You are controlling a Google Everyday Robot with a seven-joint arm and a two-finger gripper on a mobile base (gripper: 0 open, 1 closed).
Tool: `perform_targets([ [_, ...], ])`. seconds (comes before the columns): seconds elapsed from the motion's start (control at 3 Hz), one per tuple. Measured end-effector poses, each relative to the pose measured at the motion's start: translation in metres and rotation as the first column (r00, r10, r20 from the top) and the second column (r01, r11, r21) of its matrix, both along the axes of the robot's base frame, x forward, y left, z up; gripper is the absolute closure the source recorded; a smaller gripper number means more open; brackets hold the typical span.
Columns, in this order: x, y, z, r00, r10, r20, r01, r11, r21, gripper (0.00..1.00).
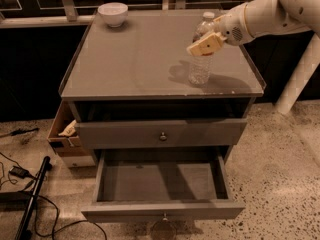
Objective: Place water bottle into middle drawer
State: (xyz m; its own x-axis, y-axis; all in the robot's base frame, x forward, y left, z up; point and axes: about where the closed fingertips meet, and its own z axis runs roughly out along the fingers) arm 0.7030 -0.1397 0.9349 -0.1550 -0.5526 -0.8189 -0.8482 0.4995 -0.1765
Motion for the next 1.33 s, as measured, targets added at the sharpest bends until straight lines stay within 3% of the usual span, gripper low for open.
perform_targets([
  [0.67, 0.0, 0.0, 0.0, 1.0, 0.0, 0.0, 0.0, 1.0, 0.0, 0.95],
  [1.33, -0.0092, 0.0023, 0.0074, 0.9997, 0.018, 0.018, -0.018, 1.0, -0.001, 1.0],
])
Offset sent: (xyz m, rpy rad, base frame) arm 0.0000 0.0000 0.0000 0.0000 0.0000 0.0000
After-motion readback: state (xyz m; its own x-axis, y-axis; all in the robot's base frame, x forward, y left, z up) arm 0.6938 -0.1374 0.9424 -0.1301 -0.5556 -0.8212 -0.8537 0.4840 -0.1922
